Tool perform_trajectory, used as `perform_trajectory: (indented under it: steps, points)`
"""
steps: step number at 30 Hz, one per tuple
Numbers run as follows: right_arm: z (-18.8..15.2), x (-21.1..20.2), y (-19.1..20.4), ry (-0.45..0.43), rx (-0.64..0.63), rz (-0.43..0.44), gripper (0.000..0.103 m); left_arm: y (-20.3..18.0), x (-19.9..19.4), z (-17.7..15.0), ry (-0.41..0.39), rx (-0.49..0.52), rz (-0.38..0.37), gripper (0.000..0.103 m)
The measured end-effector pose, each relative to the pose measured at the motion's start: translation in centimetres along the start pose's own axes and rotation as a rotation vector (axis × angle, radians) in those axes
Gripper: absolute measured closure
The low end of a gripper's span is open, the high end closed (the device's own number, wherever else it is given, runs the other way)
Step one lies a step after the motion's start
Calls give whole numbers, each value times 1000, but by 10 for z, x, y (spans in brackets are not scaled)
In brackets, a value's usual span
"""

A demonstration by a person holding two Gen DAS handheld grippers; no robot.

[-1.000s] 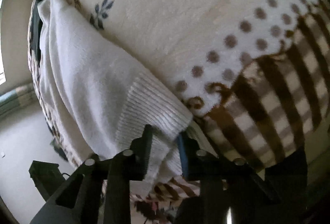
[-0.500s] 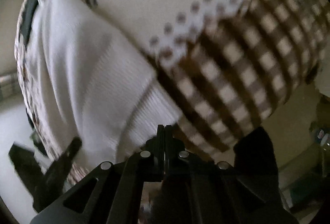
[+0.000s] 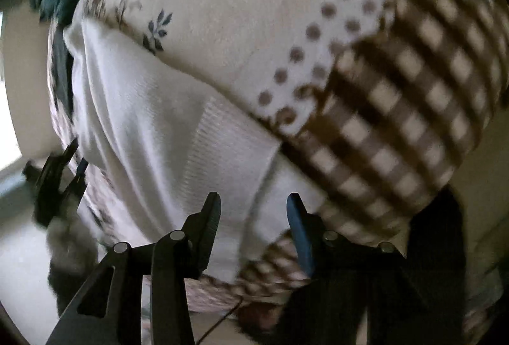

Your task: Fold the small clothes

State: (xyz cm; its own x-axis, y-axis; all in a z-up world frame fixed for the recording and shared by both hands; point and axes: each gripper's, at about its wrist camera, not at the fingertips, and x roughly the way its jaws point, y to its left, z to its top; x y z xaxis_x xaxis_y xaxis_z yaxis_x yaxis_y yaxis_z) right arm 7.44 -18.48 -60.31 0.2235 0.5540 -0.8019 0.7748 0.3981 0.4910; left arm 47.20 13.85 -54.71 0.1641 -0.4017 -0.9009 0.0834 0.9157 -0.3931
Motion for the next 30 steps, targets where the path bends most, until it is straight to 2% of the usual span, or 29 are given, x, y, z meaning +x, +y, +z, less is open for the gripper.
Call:
perform_trajectory:
  steps: [3, 4, 5, 6, 8, 10, 12, 14, 17, 20, 21, 23, 24, 25, 27, 28, 29, 30]
  points:
    - [-5, 13, -7, -28, 62, 50, 57, -3, 31, 24, 44, 7, 11, 64]
    - [-6, 24, -12, -70, 107, 93, 57, -3, 36, 27, 29, 5, 7, 71]
    - [-7, 29, -14, -91, 134, 108, 58, -3, 33, 28, 4, 9, 0, 98]
    - [-7, 29, -14, -91, 134, 108, 59, -5, 30, 28, -4, 15, 2, 98]
    - [-10, 32, -19, -135, 204, 141, 96, -7, 14, 27, -47, 47, 3, 98]
    - [-23, 23, -14, -168, 203, 109, 96, -4, 0, 34, -60, 56, 1, 98]
    - [-30, 24, -7, -172, 192, 97, 97, 2, -11, 45, -68, 58, 7, 98]
    - [-50, 24, 3, -174, 167, 73, 98, 12, -17, 54, -69, 57, 19, 98]
    - [-64, 22, 7, -175, 132, 38, 98, 15, -2, 64, -43, 97, 75, 98]
    - [-70, 23, 15, -178, 89, -28, 98, 28, 13, 63, 0, 109, 102, 96]
    - [-67, 25, 13, -168, 76, -51, 98, 30, 16, 60, 11, 103, 96, 93]
    - [-66, 29, 14, -147, 72, -41, 98, 35, 10, 51, 14, 59, 73, 91]
    - [-62, 33, 17, -117, 70, -23, 98, 38, -1, 44, -1, 46, 61, 87]
    - [-55, 31, 19, -88, 66, 3, 93, 39, -14, 33, -22, 36, 52, 85]
    - [-51, 28, 22, -80, 59, 12, 82, 38, -41, 2, -60, 30, 16, 75]
    - [-47, 24, 25, -72, 51, 30, 69, 38, -57, -22, -72, 22, -7, 73]
    - [-44, 19, 27, -73, 42, 42, 60, 37, -68, -47, -74, 11, -28, 69]
    - [-41, 9, 25, -91, 22, 42, 59, 36, -76, -69, -64, 0, -41, 63]
